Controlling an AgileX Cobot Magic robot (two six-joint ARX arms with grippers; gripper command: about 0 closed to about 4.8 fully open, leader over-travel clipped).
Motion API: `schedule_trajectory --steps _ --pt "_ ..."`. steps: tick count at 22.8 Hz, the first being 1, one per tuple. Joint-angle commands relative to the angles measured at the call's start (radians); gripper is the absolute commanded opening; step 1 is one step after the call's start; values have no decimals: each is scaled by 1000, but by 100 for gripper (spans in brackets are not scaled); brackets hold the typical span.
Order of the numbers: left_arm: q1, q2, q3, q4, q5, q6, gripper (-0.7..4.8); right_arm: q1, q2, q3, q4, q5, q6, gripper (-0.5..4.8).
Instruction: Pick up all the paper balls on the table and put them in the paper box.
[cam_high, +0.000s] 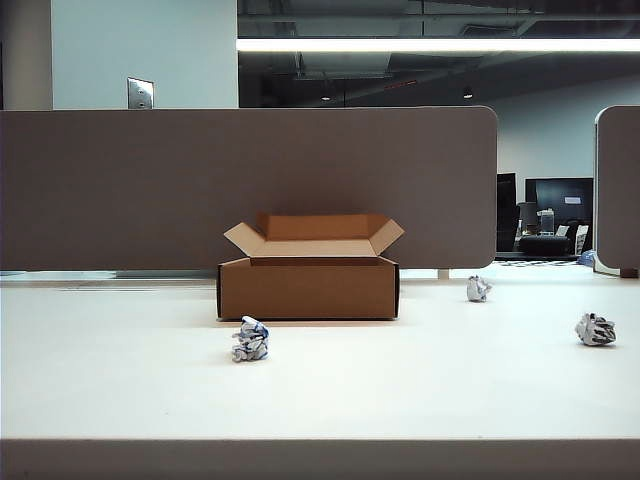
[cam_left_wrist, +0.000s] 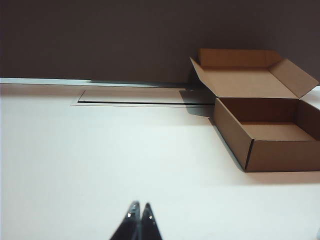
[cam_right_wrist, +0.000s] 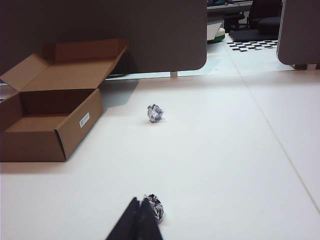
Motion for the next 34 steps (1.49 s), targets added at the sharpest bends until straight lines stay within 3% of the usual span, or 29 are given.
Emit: schedule_trajectory --steps 1,11,15,18,24,32,34 --pt "3 0 4 11 -4 1 -5 0 -3 -2 15 2 -8 -2" --pt "3 0 6 24 -4 -8 -5 0 -3 7 12 74 -15 -3" --pt "2 0 62 21 -3 -121 -5 0 -2 95 12 140 23 -3" --pt "2 10 152 -10 -3 -161 -5 0 35 229 21 141 18 -3" --pt "2 206 395 -105 11 -182 -5 0 350 534 -129 137 -70 -3" --pt "-13 668 656 -121 200 -182 -5 0 881 866 -347 124 -132 -2" --pt "-50 748 684 -114 222 -169 -5 0 951 898 -348 41 -131 -2"
